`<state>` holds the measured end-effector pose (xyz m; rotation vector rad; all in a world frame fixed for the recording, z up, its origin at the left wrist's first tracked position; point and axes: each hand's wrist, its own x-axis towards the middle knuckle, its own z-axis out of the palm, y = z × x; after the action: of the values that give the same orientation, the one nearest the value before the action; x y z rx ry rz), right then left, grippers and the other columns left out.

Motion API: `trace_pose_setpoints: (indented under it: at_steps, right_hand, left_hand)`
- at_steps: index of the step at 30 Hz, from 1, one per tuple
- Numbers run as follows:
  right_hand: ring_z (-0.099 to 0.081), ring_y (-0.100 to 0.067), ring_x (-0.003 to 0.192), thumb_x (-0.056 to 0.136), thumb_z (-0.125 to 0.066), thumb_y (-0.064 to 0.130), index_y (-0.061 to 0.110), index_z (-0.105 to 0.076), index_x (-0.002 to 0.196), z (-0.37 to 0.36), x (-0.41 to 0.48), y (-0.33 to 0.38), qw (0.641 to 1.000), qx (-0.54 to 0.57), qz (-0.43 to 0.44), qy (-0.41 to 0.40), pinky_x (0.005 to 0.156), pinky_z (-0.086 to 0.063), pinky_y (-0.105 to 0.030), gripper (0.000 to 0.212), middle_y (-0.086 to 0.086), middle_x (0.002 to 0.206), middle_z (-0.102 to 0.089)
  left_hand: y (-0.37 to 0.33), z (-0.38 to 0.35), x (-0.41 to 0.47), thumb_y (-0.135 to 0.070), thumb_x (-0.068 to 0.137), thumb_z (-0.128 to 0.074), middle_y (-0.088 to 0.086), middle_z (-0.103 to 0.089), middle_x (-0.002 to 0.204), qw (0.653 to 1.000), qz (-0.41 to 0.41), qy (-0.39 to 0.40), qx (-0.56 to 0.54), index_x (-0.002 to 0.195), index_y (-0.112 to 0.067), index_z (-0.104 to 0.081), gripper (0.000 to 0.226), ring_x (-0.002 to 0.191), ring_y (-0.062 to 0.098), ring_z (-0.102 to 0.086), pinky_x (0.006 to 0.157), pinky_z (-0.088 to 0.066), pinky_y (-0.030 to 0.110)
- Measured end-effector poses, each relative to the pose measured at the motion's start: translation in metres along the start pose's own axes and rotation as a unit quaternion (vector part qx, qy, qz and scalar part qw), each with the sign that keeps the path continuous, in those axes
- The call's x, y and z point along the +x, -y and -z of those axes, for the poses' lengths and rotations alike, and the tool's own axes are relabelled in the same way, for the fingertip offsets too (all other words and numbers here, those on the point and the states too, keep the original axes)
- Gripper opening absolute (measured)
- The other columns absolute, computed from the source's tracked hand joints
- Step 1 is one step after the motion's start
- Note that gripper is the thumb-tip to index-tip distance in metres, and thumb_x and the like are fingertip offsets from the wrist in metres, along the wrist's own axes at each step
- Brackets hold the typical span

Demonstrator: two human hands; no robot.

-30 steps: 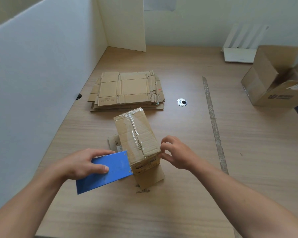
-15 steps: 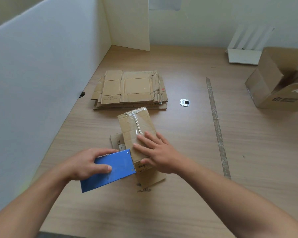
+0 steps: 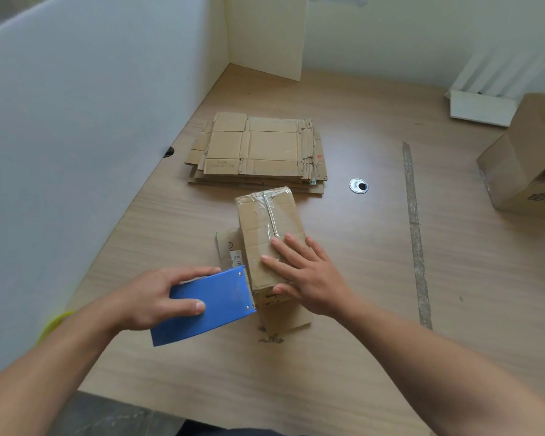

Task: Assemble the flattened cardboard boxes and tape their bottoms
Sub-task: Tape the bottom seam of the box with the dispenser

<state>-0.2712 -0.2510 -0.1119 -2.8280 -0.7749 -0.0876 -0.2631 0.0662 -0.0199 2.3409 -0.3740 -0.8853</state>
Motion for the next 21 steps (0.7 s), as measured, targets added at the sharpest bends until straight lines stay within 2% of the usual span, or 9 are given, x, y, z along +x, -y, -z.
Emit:
trace_pose_setpoints:
  at_steps: [5, 7, 9, 12, 14, 16, 18, 21]
  right_hand:
    - [-0.027, -0.027, 0.149, 0.098, -0.033, 0.061, 0.035, -0.041, 0.150, 0.000, 0.000, -0.002, 1.000, -0.010, -0.002, 0.019, 0.121, -0.017, -0.048, 0.059, 0.001, 0.160, -0.033]
    - [-0.030, -0.027, 0.148, 0.098, -0.034, 0.061, 0.034, -0.043, 0.149, 0.001, 0.001, -0.001, 1.000, -0.012, -0.003, 0.017, 0.120, -0.020, -0.049, 0.059, 0.000, 0.159, -0.036]
    - [-0.028, -0.026, 0.149, 0.098, -0.034, 0.061, 0.034, -0.041, 0.150, 0.001, 0.001, 0.000, 1.000, -0.010, -0.005, 0.028, 0.121, -0.019, -0.049, 0.059, 0.001, 0.159, -0.035]
    - [-0.018, -0.022, 0.152, 0.098, -0.029, 0.063, 0.037, -0.032, 0.153, 0.002, 0.001, -0.001, 0.998, -0.009, -0.015, 0.054, 0.124, -0.012, -0.045, 0.061, 0.005, 0.163, -0.026]
    - [-0.012, -0.019, 0.154, 0.098, -0.025, 0.065, 0.040, -0.024, 0.155, 0.002, 0.002, -0.002, 0.997, -0.012, -0.022, 0.068, 0.124, -0.004, -0.042, 0.062, 0.008, 0.164, -0.020]
    - [-0.005, -0.016, 0.154, 0.098, -0.021, 0.066, 0.043, -0.016, 0.155, 0.000, 0.003, -0.002, 0.997, -0.016, -0.027, 0.077, 0.124, 0.002, -0.039, 0.062, 0.010, 0.165, -0.014]
    - [-0.003, -0.014, 0.154, 0.098, -0.020, 0.067, 0.044, -0.014, 0.155, -0.001, 0.004, -0.002, 0.997, -0.013, -0.033, 0.074, 0.124, 0.004, -0.038, 0.062, 0.011, 0.165, -0.013]
    - [0.002, -0.010, 0.152, 0.097, -0.017, 0.068, 0.045, -0.011, 0.153, -0.002, 0.003, -0.003, 0.997, -0.007, -0.030, 0.071, 0.123, 0.004, -0.038, 0.061, 0.013, 0.164, -0.010]
  left_hand:
    - [0.004, 0.013, -0.012, -0.051, 0.076, -0.067, -0.047, -0.053, 0.109, 1.000, 0.008, 0.016, 0.017, 0.116, -0.080, -0.039, 0.057, 0.100, -0.011, -0.056, 0.074, -0.043, 0.011]
    - [0.008, 0.018, -0.016, -0.054, 0.074, -0.066, -0.045, -0.055, 0.111, 1.000, 0.012, 0.022, 0.018, 0.118, -0.078, -0.039, 0.057, 0.100, -0.010, -0.057, 0.078, -0.043, 0.013]
    - [0.010, 0.020, -0.016, -0.056, 0.069, -0.065, -0.040, -0.060, 0.111, 0.999, 0.030, 0.024, 0.010, 0.118, -0.073, -0.048, 0.054, 0.100, -0.008, -0.060, 0.084, -0.047, 0.019]
    - [0.021, 0.027, -0.016, -0.055, 0.067, -0.067, -0.029, -0.067, 0.111, 0.998, 0.067, 0.018, 0.003, 0.119, -0.061, -0.055, 0.054, 0.099, -0.003, -0.063, 0.095, -0.049, 0.030]
    - [0.030, 0.034, -0.018, -0.061, 0.062, -0.068, -0.029, -0.067, 0.112, 0.997, 0.082, 0.011, 0.004, 0.120, -0.059, -0.057, 0.059, 0.100, -0.005, -0.063, 0.097, -0.048, 0.031]
    - [0.035, 0.037, -0.017, -0.066, 0.058, -0.066, -0.031, -0.066, 0.111, 0.996, 0.089, 0.006, 0.007, 0.119, -0.058, -0.058, 0.062, 0.100, -0.005, -0.063, 0.097, -0.048, 0.031]
    - [0.033, 0.032, -0.012, -0.061, 0.061, -0.066, -0.030, -0.067, 0.108, 0.996, 0.092, 0.005, 0.003, 0.115, -0.060, -0.058, 0.054, 0.097, -0.006, -0.063, 0.094, -0.049, 0.030]
    - [0.025, 0.019, 0.001, -0.053, 0.064, -0.063, -0.029, -0.066, 0.103, 0.995, 0.101, -0.011, 0.017, 0.111, -0.061, -0.057, 0.047, 0.091, -0.007, -0.061, 0.081, -0.046, 0.020]
